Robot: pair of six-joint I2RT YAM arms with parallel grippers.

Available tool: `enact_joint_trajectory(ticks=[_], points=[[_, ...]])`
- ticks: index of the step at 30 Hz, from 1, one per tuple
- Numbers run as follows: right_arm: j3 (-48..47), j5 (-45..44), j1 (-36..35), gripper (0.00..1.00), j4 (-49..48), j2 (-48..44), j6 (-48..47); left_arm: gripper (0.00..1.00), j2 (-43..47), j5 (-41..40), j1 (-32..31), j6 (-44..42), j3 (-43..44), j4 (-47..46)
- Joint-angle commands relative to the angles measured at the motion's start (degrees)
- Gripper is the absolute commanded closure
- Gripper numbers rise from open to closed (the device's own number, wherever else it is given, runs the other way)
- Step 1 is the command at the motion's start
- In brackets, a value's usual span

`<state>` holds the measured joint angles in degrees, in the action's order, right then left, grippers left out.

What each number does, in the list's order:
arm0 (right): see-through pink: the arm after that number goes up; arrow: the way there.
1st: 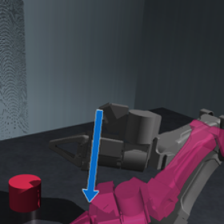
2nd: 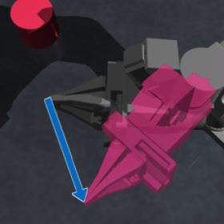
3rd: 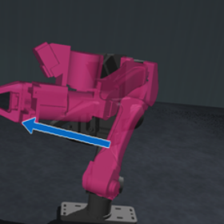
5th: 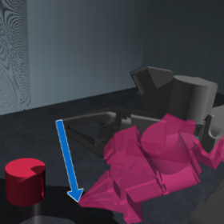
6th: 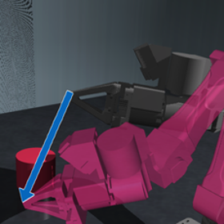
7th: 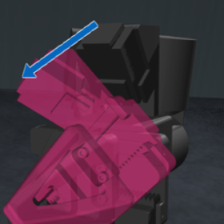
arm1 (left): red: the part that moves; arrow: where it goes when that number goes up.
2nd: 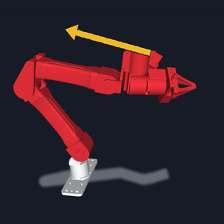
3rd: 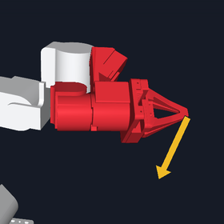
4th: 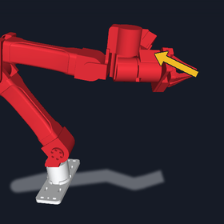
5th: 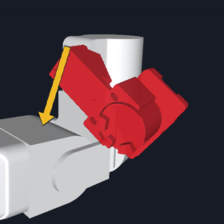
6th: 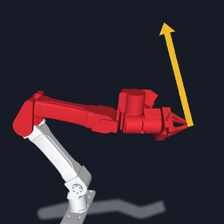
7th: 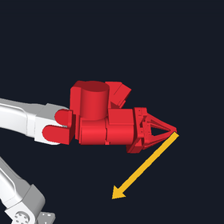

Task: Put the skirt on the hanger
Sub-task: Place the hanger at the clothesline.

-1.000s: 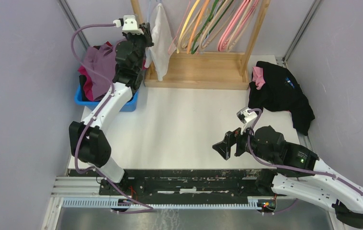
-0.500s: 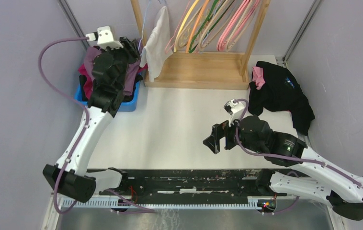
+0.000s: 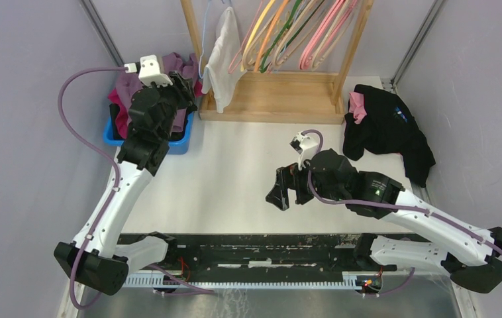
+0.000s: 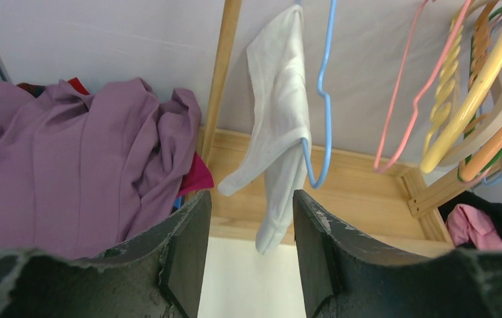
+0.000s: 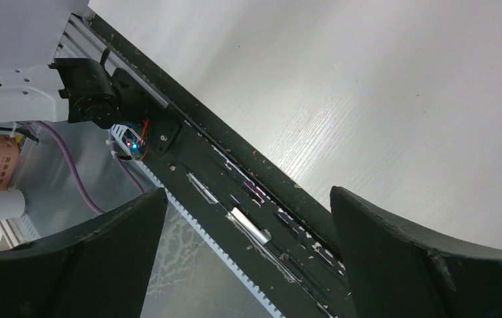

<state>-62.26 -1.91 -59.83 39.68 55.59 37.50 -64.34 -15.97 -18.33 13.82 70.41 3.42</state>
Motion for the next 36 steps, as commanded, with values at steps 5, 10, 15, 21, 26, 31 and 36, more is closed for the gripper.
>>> enact_joint_trajectory(ticks=[5,10,15,21,26,31,36], points=[[-3.1,-1.3,0.1,0.0,-2.0,-1.5,1.6,0.45,2.3,2.4,0.3,2.3,-0.5,-0.4],[-2.7,-1.5,0.2,0.0,-1.5,-2.0,1.7,0.46,2.1,3.8,0.2,2.7,-0.5,-0.3],[-1.3,1.0,0.2,0.0,-4.9,-4.2,1.6,0.46,1.9,5.8,-0.3,3.3,-0.7,0.8],[3.1,-3.4,0.1,0.0,-7.5,-12.4,2.9,0.47,2.8,8.7,-1.0,3.8,-2.7,1.4],[7.0,-9.0,0.2,0.0,-6.3,-16.8,3.4,0.48,2.6,9.5,-3.2,2.9,-4.5,2.3],[8.9,-10.7,0.2,0.0,-4.4,-16.2,3.7,0.48,1.9,6.4,-7.8,1.8,-6.9,2.2],[11.0,-16.5,0.2,0.0,-3.3,-19.0,2.5,0.48,1.8,3.6,-10.3,1.7,-10.3,0.4]])
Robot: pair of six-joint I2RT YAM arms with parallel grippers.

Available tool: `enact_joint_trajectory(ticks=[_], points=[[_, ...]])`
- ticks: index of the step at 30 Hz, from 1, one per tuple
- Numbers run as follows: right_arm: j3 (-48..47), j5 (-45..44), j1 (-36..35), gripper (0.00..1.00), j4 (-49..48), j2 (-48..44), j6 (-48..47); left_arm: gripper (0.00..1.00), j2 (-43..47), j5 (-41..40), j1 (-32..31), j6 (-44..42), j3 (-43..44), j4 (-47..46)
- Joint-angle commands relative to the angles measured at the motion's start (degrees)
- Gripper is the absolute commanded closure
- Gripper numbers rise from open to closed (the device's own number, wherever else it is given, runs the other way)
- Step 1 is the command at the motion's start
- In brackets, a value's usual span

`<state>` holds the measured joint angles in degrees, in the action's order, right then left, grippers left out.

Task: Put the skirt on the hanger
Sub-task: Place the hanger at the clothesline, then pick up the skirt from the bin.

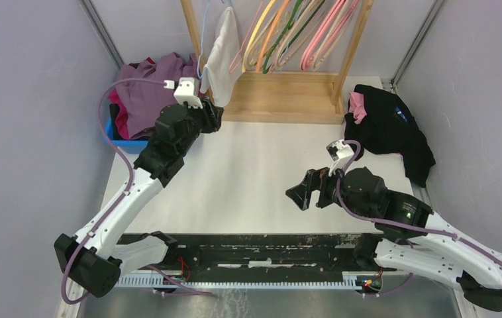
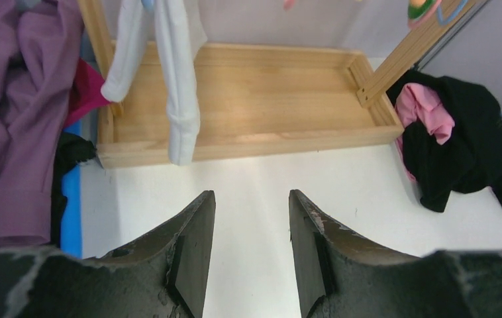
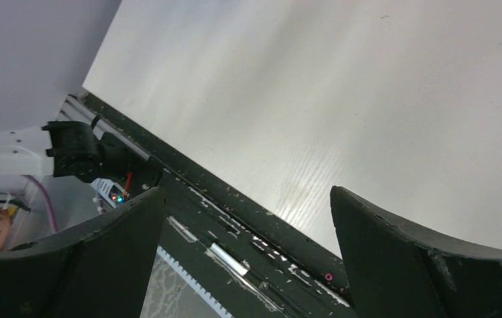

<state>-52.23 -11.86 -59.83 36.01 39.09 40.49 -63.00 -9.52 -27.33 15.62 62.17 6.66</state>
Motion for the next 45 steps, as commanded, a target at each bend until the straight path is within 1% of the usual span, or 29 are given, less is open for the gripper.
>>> enact_joint_trajectory(ticks=[1,5,8,10,12,15,17,18,22,24,26,29,31,34,39,43,45], points=[[1.5,-8.2,0.2,0.0,0.5,-3.2,-0.8,0.48,0.3,-3.4,-1.3,0.1,-2.6,-2.9],[2.5,-13.1,0.3,0.0,1.0,-3.8,-2.6,0.48,0.6,-8.8,-1.3,0.9,-5.5,-3.8],[1.9,-15.1,1.2,0.0,2.3,-0.2,-4.0,0.47,0.5,-11.0,-1.3,1.1,-6.2,-4.0],[1.7,-13.9,2.6,0.0,2.0,3.5,-4.4,0.47,0.7,-13.3,-1.3,1.7,-6.6,-3.8],[2.0,-10.6,4.4,0.0,0.1,6.2,-5.2,0.45,1.7,-16.0,-1.3,1.6,-7.5,-4.3],[3.3,-6.8,6.9,0.01,-3.1,8.8,-5.9,0.43,1.9,-20.1,-0.7,0.7,-6.7,-3.8],[4.5,-4.1,8.7,0.02,-5.2,9.6,-6.1,0.42,1.2,-22.9,1.8,2.2,-5.4,-1.7],[4.8,-2.5,9.7,0.03,-6.0,9.8,-6.0,0.41,0.9,-23.1,4.5,3.0,-5.0,-1.2],[5.6,1.0,10.7,0.05,-7.2,10.1,-6.3,0.39,-1.3,-28.6,10.0,3.8,-3.4,-2.3],[6.0,1.9,11.0,0.05,-7.1,9.8,-6.5,0.37,-4.5,-29.9,12.7,4.2,-1.6,-2.4],[6.4,2.7,11.1,0.05,-7.3,9.3,-6.5,0.35,-8.1,-29.6,15.3,5.0,0.7,-2.2],[7.5,3.6,11.2,0.06,-7.8,8.4,-6.2,0.35,-13.1,-26.1,17.7,4.9,3.2,-4.5],[8.1,3.9,11.3,0.06,-8.0,7.9,-6.2,0.35,-16.2,-25.0,18.2,4.5,5.0,-5.6],[8.6,4.2,11.6,0.06,-7.7,7.5,-6.3,0.35,-21.0,-25.7,19.0,3.7,8.0,-5.9],[9.9,4.9,12.1,0.06,-8.3,6.8,-6.2,0.35,-27.9,-22.5,21.0,3.5,11.4,-6.1],[10.5,5.9,12.6,0.06,-8.6,7.0,-6.3,0.36,-32.4,-23.2,21.5,3.6,13.1,-5.1],[10.7,6.4,12.9,0.06,-8.6,6.9,-6.3,0.37,-33.3,-25.4,21.8,4.0,13.4,-4.1]])
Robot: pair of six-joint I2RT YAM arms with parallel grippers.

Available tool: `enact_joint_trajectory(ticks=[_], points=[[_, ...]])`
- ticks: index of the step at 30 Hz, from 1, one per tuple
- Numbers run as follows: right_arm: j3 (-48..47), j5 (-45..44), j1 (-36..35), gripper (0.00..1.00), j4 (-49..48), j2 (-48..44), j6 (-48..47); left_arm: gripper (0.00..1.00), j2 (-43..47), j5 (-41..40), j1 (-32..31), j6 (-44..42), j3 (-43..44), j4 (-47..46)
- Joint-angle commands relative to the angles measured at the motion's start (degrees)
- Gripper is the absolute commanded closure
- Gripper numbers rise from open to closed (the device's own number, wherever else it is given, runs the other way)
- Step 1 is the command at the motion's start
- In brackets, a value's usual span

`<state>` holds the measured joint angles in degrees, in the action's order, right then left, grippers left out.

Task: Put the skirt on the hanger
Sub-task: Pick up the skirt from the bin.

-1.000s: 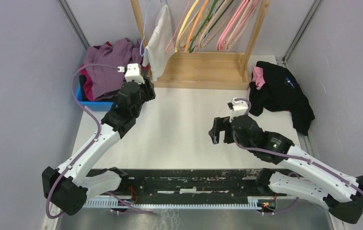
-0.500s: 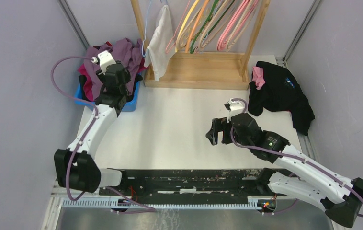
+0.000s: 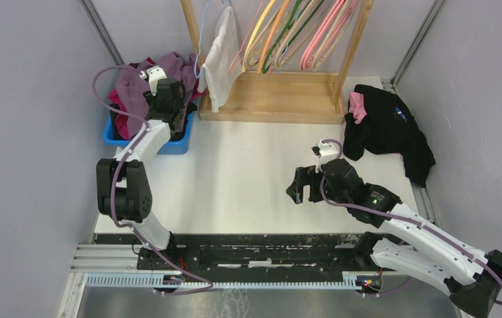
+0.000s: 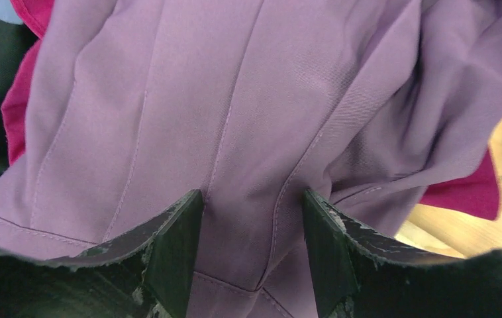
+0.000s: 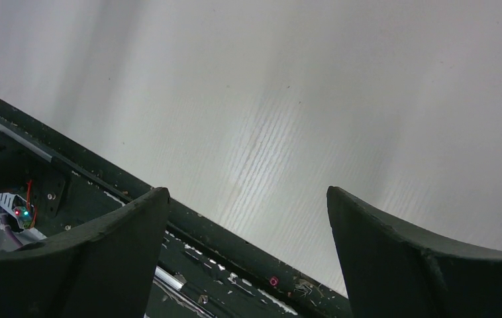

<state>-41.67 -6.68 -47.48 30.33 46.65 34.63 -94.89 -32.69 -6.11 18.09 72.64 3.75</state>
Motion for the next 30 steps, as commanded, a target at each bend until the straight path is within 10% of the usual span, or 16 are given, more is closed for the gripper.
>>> enact_joint_trajectory(ticks=[1,10,30], points=[[0.4,1.3,0.6,0.06,-3.1,-0.8,-0.5,0.38,-1.7,-2.8,0.7,1.7,2.8,-1.1],[0.1,2.7,1.2,0.06,-3.3,-1.0,-0.5,0.87,1.0,-2.3,1.0,3.4,2.4,1.4],[-3.5,4.7,1.4,0.07,-1.2,-2.7,-1.1,0.86,28.9,38.8,0.2,7.7,15.2,24.9]])
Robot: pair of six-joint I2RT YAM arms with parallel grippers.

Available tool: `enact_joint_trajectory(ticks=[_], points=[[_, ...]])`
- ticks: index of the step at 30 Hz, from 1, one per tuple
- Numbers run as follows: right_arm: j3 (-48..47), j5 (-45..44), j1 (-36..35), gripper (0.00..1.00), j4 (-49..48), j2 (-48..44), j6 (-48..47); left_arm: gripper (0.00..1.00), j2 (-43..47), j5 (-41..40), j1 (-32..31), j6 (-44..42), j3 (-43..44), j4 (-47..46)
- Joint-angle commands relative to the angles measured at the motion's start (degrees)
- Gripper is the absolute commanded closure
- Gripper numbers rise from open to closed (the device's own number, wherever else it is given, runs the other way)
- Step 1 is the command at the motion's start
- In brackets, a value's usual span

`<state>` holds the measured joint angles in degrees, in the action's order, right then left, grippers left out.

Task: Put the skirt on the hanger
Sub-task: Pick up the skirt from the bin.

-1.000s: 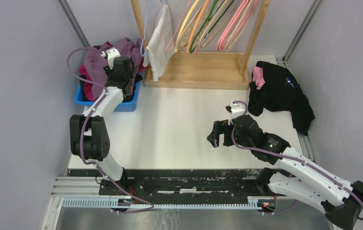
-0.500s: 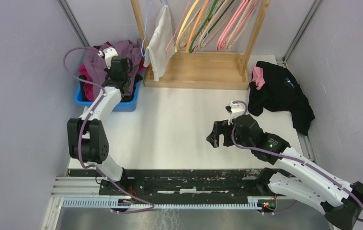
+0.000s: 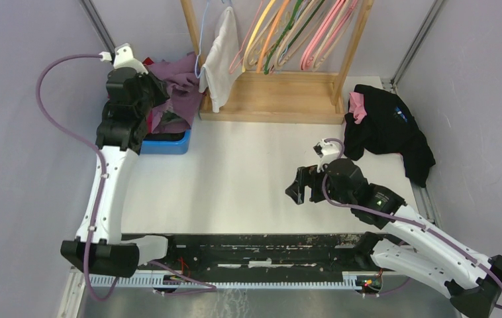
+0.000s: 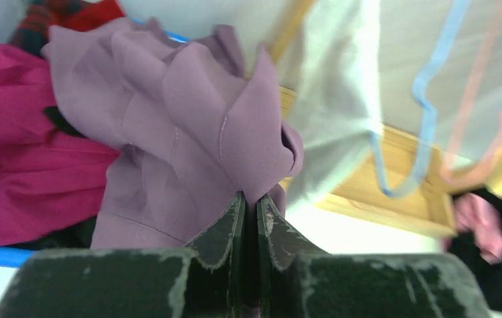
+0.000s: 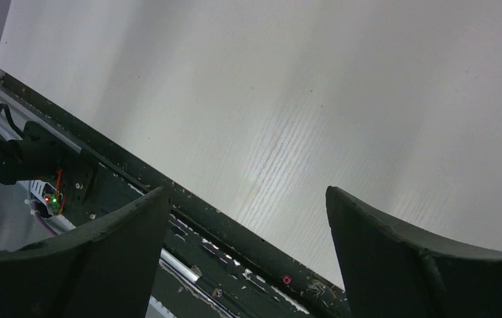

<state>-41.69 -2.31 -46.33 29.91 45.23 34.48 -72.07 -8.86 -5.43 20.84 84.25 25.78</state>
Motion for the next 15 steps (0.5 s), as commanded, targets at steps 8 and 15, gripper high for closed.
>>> enact_joint_trajectory(ticks=[8,15], points=[[-3.9,0.6,0.3,0.07,-0.5,-1.9,-1.0,0.83,14.1,27.9,-0.5,9.2,11.2,6.7],[-3.9,1.1,0.3,0.07,-0.4,-2.5,-0.5,0.83,15.1,38.0,-0.5,15.0,13.1,3.1]])
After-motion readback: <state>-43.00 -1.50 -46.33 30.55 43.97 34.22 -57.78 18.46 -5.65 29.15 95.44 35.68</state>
